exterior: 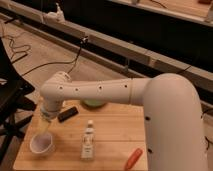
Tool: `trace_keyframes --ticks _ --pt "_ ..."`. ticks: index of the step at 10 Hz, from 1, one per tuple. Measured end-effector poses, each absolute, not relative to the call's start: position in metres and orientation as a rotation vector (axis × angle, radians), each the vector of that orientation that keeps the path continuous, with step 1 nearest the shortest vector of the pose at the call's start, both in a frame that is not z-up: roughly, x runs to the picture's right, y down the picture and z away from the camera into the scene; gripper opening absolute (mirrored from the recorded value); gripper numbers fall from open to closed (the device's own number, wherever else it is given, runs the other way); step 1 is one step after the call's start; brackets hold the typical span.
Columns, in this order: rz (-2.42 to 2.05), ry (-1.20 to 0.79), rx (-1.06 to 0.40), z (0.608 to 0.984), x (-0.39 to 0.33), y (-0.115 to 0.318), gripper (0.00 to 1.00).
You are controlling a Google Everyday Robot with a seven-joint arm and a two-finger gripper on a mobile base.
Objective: Place the ceramic cup in the ceramic bowl
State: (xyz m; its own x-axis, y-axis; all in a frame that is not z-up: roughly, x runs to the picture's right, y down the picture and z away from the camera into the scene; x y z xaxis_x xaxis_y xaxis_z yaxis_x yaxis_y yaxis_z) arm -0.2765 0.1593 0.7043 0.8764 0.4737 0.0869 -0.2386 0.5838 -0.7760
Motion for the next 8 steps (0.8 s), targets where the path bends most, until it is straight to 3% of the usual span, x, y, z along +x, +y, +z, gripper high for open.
trace_keyframes --ticks 4,8 --pt "0.431 -0.297 -0.856 0.705 -0.276 0.16 0.71" --pt "0.494 -0.317 -0.965 0.718 -0.292 0.199 0.71"
